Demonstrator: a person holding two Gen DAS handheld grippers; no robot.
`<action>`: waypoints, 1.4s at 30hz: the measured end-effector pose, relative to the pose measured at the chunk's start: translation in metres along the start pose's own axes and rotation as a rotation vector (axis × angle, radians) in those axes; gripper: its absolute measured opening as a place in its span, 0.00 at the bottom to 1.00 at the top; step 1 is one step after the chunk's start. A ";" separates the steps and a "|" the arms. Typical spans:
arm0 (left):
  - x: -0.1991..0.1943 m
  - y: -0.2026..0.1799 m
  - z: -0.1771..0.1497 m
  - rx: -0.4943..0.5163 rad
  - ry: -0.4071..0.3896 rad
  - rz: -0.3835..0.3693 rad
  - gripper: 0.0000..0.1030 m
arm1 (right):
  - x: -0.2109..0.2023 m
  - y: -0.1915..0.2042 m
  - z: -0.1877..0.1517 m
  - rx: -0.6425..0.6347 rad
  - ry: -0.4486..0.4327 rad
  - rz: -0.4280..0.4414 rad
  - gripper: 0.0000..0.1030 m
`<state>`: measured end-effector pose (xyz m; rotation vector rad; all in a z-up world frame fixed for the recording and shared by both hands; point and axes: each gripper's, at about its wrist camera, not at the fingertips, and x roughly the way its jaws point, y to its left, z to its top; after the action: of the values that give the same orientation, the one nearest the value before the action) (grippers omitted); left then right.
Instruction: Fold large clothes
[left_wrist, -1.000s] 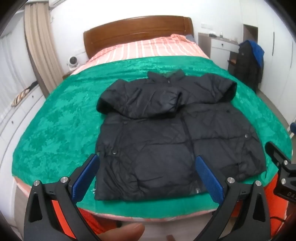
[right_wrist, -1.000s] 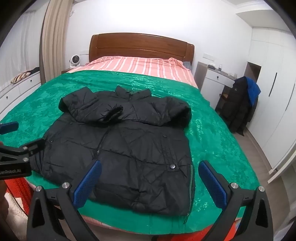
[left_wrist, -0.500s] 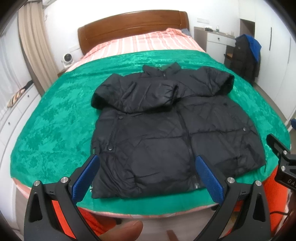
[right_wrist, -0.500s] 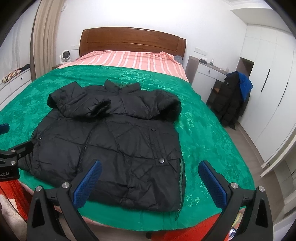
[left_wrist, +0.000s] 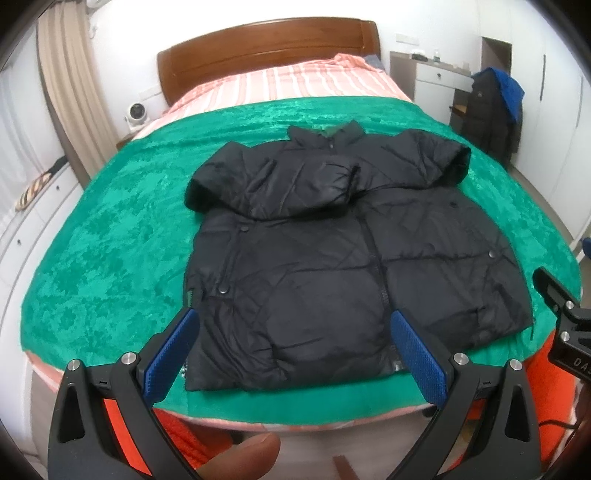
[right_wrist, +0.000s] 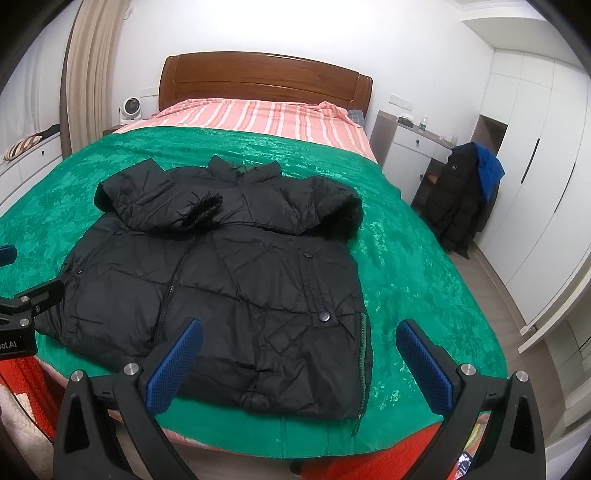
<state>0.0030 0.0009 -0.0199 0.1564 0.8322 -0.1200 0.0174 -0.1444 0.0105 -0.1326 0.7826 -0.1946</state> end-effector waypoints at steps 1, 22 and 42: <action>0.000 0.000 0.000 -0.001 -0.001 0.000 1.00 | 0.000 0.000 0.000 0.001 0.000 0.000 1.00; 0.003 0.002 -0.002 0.001 0.014 0.001 1.00 | 0.003 -0.003 -0.003 0.010 0.009 -0.016 1.00; 0.007 0.004 -0.003 -0.004 0.023 -0.005 1.00 | 0.007 -0.002 -0.004 0.017 0.026 -0.013 1.00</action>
<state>0.0060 0.0055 -0.0270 0.1518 0.8561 -0.1210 0.0193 -0.1479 0.0033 -0.1194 0.8060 -0.2161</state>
